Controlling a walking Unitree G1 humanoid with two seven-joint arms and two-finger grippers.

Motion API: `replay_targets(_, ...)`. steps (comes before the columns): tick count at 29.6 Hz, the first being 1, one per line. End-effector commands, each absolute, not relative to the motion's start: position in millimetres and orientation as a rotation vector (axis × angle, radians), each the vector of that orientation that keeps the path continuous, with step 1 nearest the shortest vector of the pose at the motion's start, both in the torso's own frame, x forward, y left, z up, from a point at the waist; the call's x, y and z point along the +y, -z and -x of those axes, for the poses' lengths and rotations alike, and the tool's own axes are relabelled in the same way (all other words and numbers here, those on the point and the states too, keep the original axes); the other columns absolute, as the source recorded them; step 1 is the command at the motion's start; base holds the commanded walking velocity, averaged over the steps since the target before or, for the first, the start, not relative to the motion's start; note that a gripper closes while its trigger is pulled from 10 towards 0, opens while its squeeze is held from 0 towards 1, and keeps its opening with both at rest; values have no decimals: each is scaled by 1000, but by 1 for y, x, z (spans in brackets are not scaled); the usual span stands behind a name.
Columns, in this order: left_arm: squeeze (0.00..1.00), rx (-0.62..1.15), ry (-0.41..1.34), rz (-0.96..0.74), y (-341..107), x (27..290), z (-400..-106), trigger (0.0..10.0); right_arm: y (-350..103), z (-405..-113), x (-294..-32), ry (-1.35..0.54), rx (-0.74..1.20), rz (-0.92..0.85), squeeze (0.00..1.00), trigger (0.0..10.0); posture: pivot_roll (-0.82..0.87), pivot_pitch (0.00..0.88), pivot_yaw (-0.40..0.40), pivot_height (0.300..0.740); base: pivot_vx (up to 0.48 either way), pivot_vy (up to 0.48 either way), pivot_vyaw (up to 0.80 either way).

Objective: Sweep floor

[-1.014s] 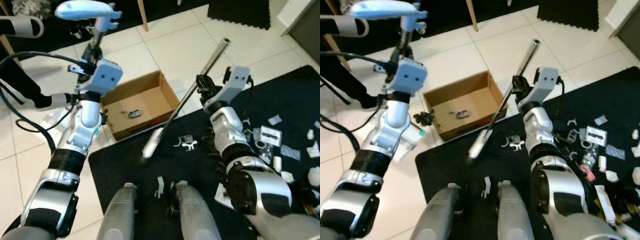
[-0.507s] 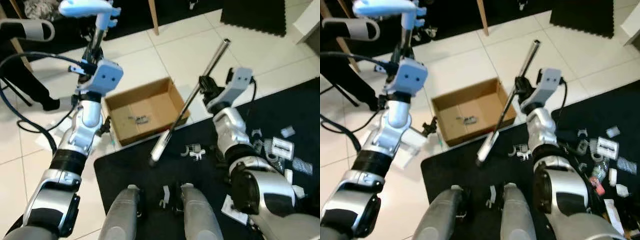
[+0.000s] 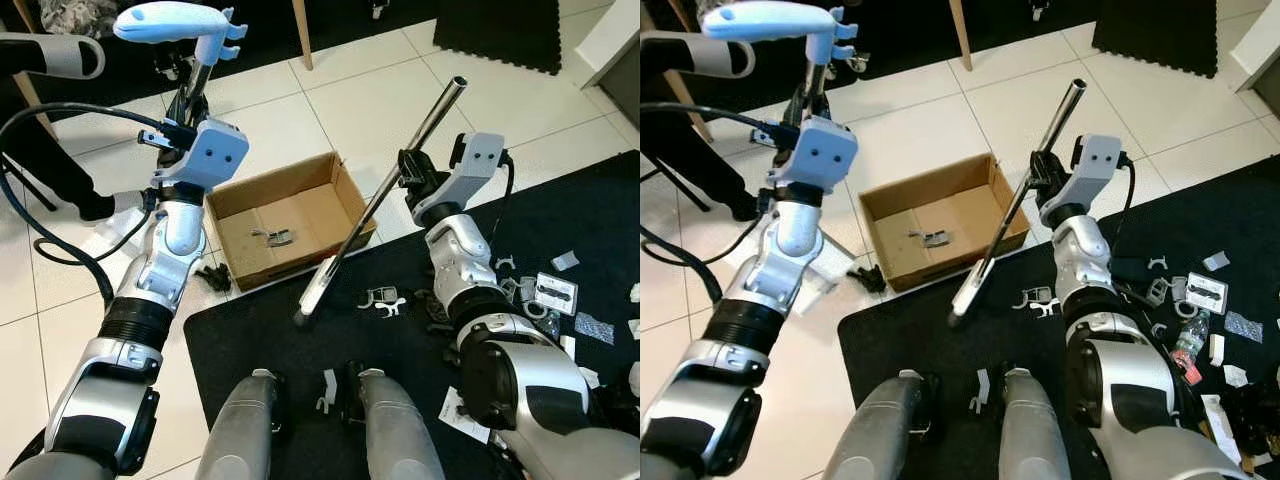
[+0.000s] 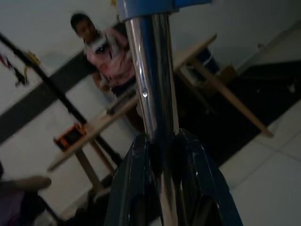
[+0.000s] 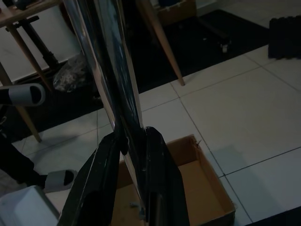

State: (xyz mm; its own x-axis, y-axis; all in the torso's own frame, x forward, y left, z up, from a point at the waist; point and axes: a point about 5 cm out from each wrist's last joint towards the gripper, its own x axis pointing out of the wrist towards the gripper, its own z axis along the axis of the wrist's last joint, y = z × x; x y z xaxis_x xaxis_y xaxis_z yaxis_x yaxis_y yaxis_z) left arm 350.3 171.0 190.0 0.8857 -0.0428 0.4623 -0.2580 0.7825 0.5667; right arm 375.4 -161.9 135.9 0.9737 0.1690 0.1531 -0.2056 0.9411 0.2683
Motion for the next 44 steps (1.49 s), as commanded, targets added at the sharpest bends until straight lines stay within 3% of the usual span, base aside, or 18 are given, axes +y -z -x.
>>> replay_targets(1,0,-447,-123,-651,-186,172,-351,10000,-138,-375,-164,-178,-154,-299,0,10000,49,220,34,740,0,0,0)
replay_targets(11,0,-272,-83,-528,-165,176,-355,10000,-140,-376,-176,-61,-175,-315,0,10000,53,218,36,740,0,0,0)
replay_targets(21,0,-386,160,-567,-166,142,-344,10000,-142,-375,-170,-112,-189,-270,0,10000,49,206,36,740,0,0,0)
replay_targets(44,0,-359,99,-503,-163,152,-345,10000,-140,-374,-163,-158,-181,-258,0,10000,45,212,32,740,0,0,0)
